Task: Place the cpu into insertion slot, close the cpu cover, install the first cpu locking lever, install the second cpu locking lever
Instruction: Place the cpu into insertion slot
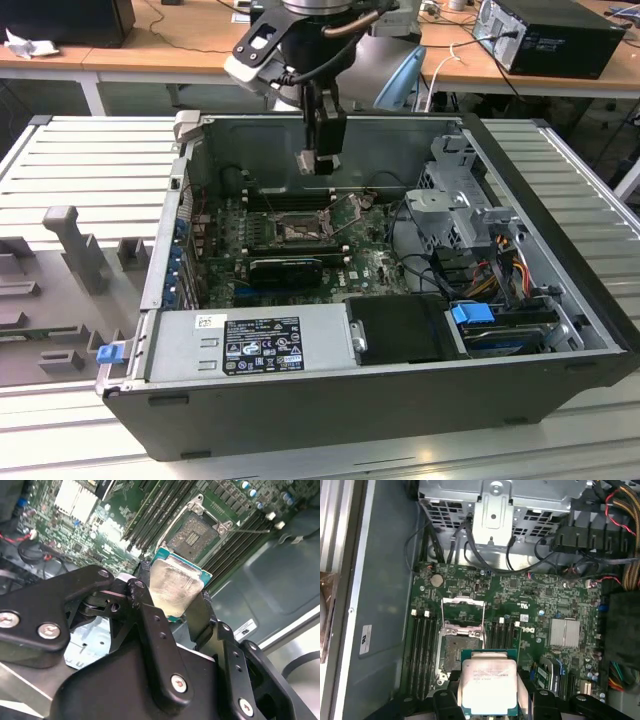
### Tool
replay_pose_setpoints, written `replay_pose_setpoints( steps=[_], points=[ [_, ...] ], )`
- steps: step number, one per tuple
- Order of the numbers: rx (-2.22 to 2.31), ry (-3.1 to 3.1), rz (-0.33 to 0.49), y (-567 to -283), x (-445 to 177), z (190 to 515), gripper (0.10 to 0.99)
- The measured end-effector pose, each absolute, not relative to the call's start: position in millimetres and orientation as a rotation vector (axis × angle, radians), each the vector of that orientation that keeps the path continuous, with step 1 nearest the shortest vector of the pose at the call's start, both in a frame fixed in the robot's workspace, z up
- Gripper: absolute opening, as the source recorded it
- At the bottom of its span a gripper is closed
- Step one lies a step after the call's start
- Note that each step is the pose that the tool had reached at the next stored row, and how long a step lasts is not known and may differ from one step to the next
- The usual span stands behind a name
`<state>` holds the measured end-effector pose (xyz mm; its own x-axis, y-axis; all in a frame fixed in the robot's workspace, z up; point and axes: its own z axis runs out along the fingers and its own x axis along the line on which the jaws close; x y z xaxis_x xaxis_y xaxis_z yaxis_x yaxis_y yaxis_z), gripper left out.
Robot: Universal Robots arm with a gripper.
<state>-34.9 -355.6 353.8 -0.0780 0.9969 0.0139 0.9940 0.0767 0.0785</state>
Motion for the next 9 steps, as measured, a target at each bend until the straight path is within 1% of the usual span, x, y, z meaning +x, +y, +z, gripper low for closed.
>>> replay_pose_setpoints(
  steps=[9],
  points=[
    [2.165, 2.212, 0.102, -355.6, -34.9, 348.3, 0.525]
  ],
)
